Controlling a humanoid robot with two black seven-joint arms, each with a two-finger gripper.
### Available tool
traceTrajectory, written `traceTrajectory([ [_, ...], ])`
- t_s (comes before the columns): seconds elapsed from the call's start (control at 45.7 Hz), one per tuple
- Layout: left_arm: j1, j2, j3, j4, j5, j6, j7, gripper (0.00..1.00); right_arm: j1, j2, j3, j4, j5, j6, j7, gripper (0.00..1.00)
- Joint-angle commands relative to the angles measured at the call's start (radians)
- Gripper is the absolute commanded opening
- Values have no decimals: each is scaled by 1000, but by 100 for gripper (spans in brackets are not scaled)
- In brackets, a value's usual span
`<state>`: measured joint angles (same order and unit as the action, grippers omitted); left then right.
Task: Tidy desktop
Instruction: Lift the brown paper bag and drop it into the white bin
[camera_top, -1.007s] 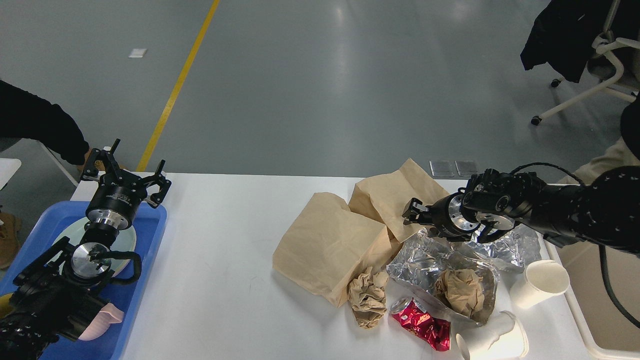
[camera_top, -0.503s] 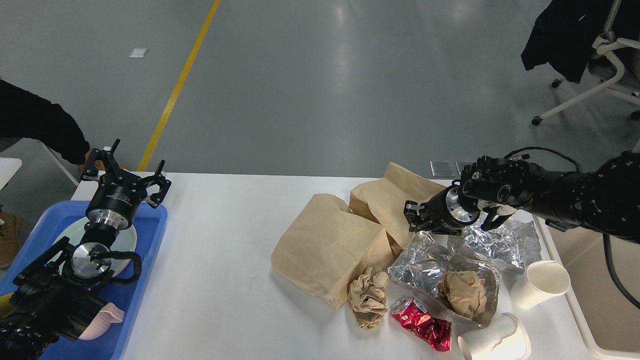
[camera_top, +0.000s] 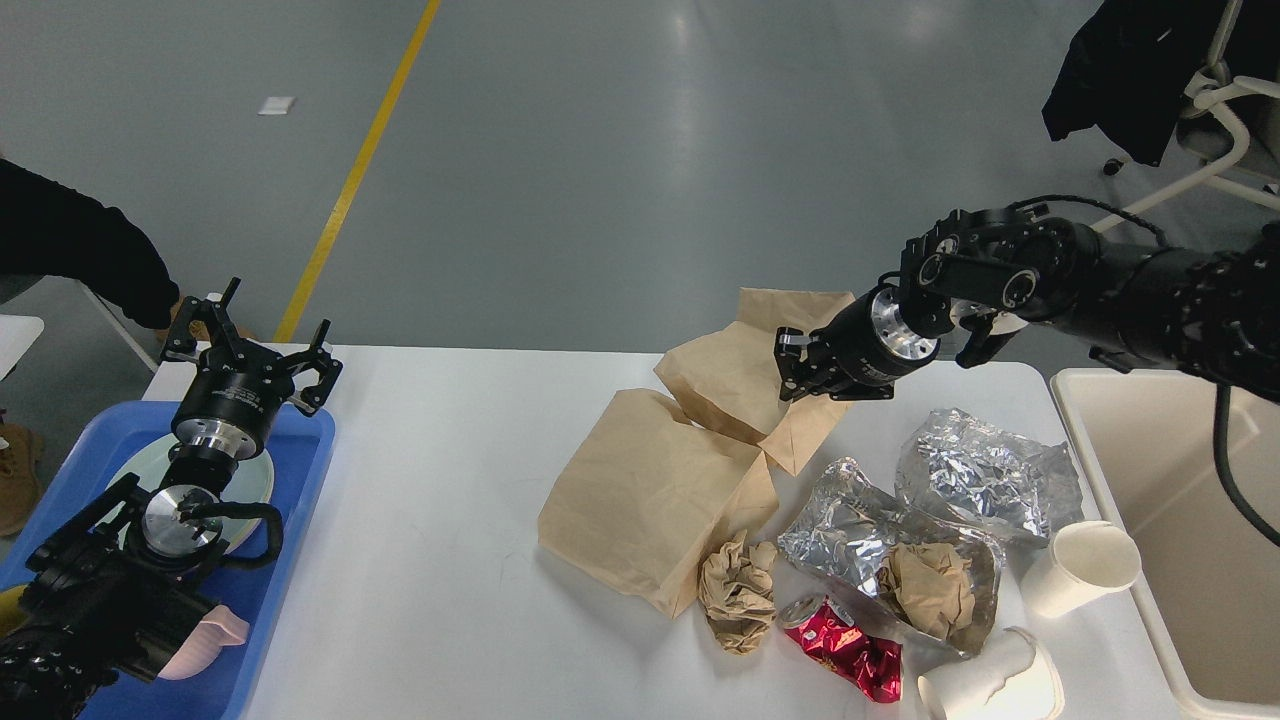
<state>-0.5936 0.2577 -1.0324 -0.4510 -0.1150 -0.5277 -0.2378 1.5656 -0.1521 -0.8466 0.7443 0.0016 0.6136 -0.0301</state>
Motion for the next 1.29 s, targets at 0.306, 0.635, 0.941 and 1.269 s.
traceTrajectory([
  [0.306, 0, 0, 0, 0, 0, 0, 0, 96, 221, -184, -23, 18, -11, 173, -2, 0],
  [0.635, 0, 0, 0, 0, 0, 0, 0, 96, 588, -208, -365, 96, -43, 346, -1, 0],
  [0.941, 0, 0, 0, 0, 0, 0, 0, 96, 685, -156, -468, 122, -112, 346, -1, 0],
  [1.269, 0, 0, 0, 0, 0, 0, 0, 96, 614, -303, -614, 52, -261, 346, -2, 0],
])
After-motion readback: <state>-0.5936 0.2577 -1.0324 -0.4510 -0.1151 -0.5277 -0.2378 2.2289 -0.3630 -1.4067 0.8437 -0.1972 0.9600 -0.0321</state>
